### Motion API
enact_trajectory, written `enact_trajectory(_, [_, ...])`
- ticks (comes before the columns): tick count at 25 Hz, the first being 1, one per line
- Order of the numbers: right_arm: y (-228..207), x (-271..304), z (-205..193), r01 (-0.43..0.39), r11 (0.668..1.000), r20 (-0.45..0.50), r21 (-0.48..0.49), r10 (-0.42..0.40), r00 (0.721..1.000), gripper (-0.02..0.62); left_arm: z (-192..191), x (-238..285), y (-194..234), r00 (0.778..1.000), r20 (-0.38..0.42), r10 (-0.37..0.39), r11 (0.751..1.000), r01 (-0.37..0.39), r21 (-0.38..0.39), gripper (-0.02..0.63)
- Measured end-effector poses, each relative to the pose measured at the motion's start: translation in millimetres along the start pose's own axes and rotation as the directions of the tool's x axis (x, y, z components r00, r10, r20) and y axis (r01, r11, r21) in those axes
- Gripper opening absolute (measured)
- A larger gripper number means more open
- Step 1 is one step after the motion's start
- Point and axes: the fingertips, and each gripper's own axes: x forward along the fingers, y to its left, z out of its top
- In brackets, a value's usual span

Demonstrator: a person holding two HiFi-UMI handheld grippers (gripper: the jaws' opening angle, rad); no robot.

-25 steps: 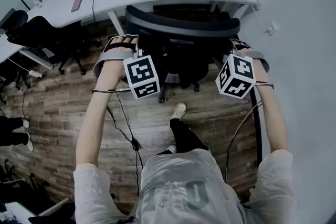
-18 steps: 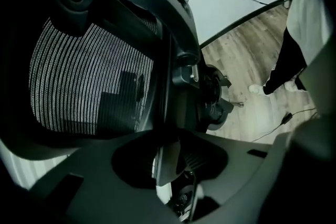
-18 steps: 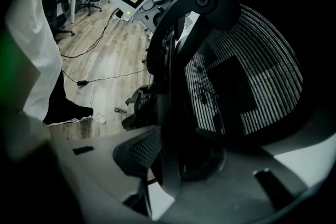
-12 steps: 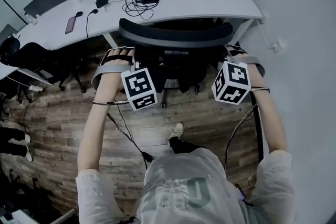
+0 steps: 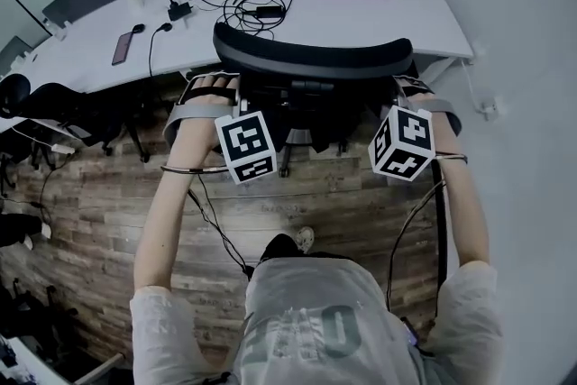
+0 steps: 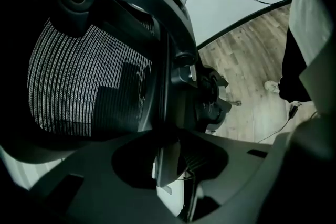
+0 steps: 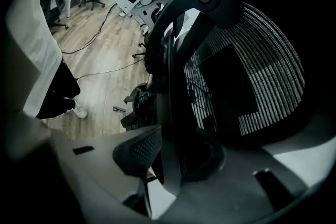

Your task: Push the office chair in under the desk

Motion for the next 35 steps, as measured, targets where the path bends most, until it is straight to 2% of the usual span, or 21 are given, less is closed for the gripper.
enact_trajectory(7, [-45,40,-2,-0.006,1.0,0.006,-0.007,0.006,1.0,0.115,-3,47,37,0.999,-0.031,-0.017,1.0,0.018,0.009,0.13])
enact_trajectory(20, [-92,90,-5,-0.03,0.999,0.007,-0.03,0.031,1.0,0.115,-6,106,75,0.996,-0.087,-0.018,1.0,0.017,-0.008,0.13])
enact_trajectory(23, [-106,97,-5,-0.021,0.999,0.015,-0.042,0.022,1.0,0.115,-6,114,87,0.994,-0.107,-0.014,1.0,0.012,-0.012,0.13])
enact_trajectory(28, [-112,104,-17,-0.016,0.999,-0.031,-0.051,0.015,0.999,0.117,4,118,87,0.996,-0.083,-0.02,1.0,0.019,-0.014,0.132])
enact_trajectory(35, [-123,111,-27,-0.005,0.999,-0.037,-0.054,0.003,0.999,0.118,14,121,91,0.995,-0.099,-0.023,1.0,0.021,-0.018,0.132])
